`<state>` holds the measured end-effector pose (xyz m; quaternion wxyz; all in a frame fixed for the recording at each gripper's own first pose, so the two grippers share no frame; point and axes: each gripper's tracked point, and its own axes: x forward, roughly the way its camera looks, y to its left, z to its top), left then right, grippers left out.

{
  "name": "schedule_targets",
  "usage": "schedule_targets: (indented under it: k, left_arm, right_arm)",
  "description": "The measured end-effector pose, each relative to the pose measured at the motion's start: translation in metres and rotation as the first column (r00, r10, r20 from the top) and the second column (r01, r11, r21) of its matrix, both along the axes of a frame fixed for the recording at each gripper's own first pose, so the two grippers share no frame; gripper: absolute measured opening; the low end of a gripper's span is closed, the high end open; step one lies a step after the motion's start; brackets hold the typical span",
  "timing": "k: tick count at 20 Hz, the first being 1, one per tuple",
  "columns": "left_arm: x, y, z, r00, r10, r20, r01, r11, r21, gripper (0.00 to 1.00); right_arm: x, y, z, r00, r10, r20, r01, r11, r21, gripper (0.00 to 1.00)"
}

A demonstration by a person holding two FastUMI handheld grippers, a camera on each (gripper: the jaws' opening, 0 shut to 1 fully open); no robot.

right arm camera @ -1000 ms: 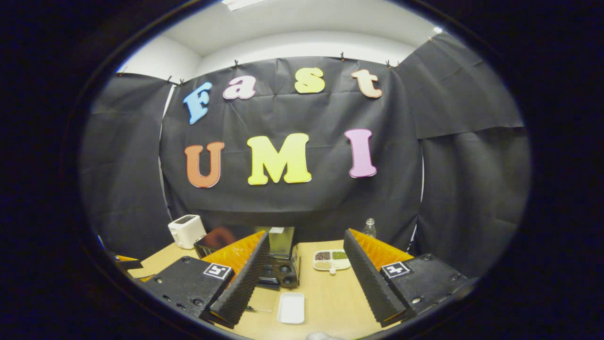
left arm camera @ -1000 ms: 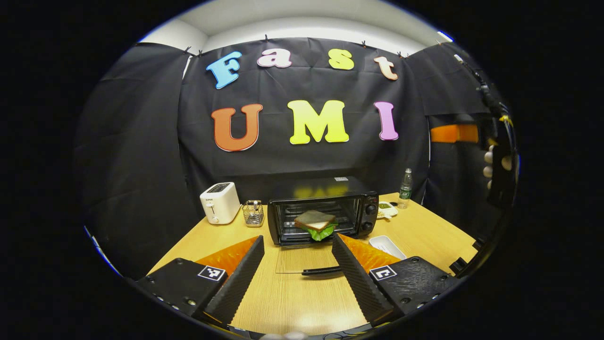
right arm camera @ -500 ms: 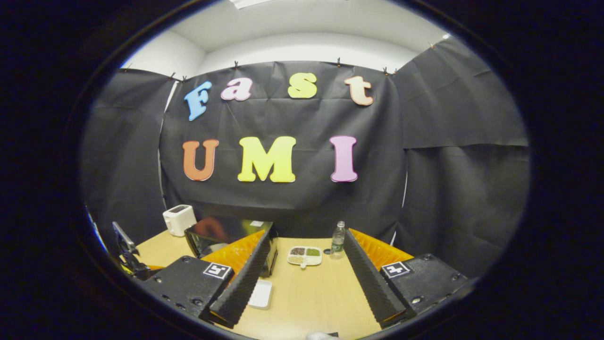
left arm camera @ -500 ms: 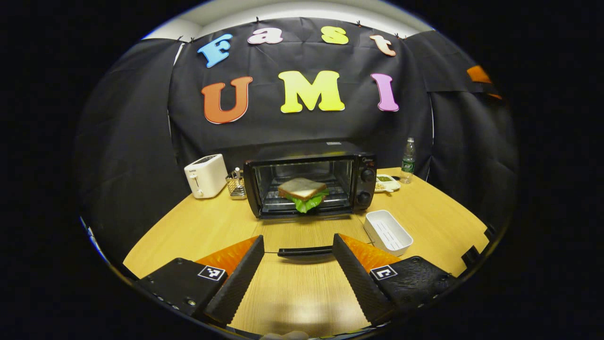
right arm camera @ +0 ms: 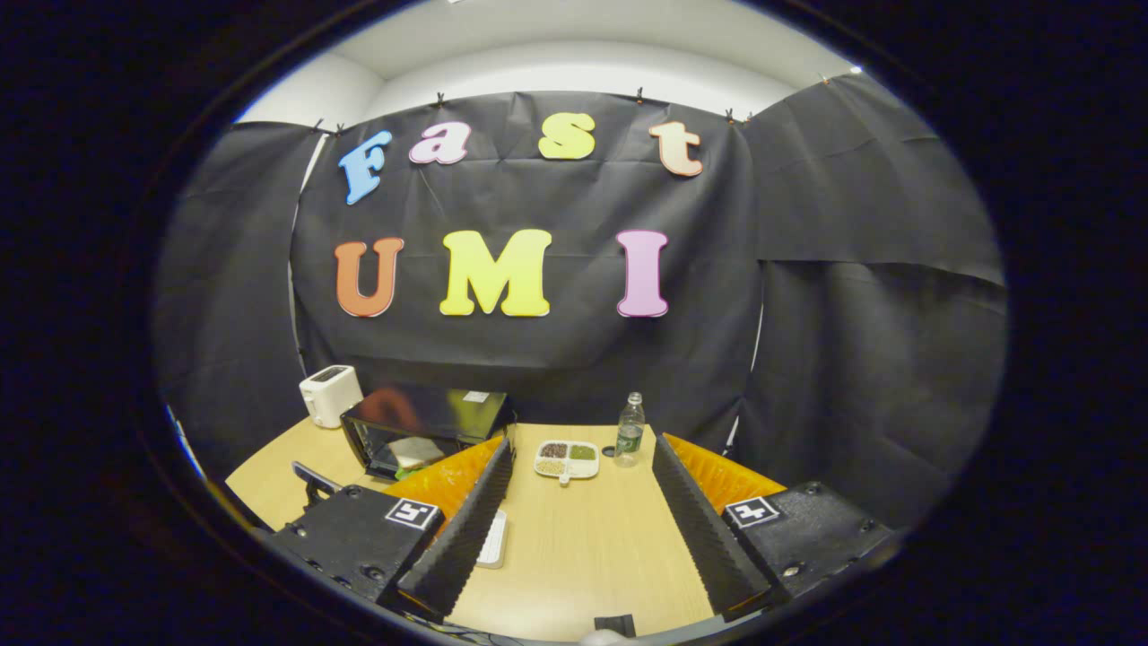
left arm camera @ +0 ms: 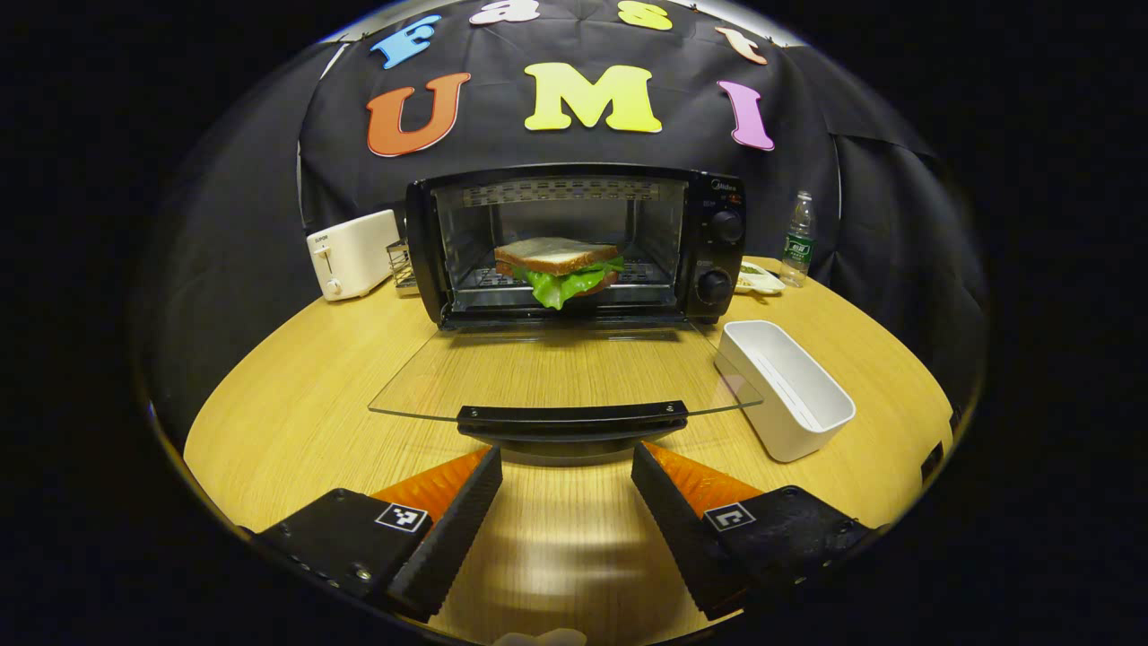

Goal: Open the electric oven with the left hand, put the food in, and close the electric oven.

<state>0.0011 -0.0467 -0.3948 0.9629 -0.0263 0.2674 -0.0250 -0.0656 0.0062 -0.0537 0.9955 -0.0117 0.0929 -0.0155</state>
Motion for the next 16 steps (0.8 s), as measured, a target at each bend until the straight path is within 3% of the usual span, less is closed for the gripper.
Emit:
schedule_targets:
  k: [6, 7, 8, 15, 16]
  left_arm:
    - [0.004, -0.003, -0.007, 1.000, -0.010, -0.009, 0.009, 1.000, -0.013, 0.93]
    - [0.004, -0.002, -0.005, 1.000, 0.000, -0.014, 0.000, 1.000, -0.019, 0.93]
    - [0.004, -0.002, -0.005, 1.000, 0.003, -0.017, -0.004, 1.000, -0.026, 0.94]
    - [0.009, 0.005, 0.015, 1.000, 0.012, -0.019, -0.012, 1.000, 0.000, 0.96]
    - [0.010, 0.007, 0.017, 1.000, 0.015, -0.016, -0.015, 1.000, 0.005, 0.96]
  right_arm:
    - [0.014, 0.005, -0.010, 0.999, 0.021, -0.048, -0.020, 1.000, 0.007, 0.96]
    - [0.016, 0.005, -0.011, 0.998, 0.026, -0.054, -0.025, 1.000, 0.015, 1.00]
    - [0.018, 0.005, -0.011, 0.998, 0.028, -0.053, -0.027, 0.999, 0.021, 0.96]
    - [0.026, 0.001, -0.013, 0.997, 0.067, -0.042, -0.066, 0.997, 0.028, 0.96]
    - [0.026, 0.000, -0.015, 0.996, 0.072, -0.046, -0.071, 0.997, 0.035, 1.00]
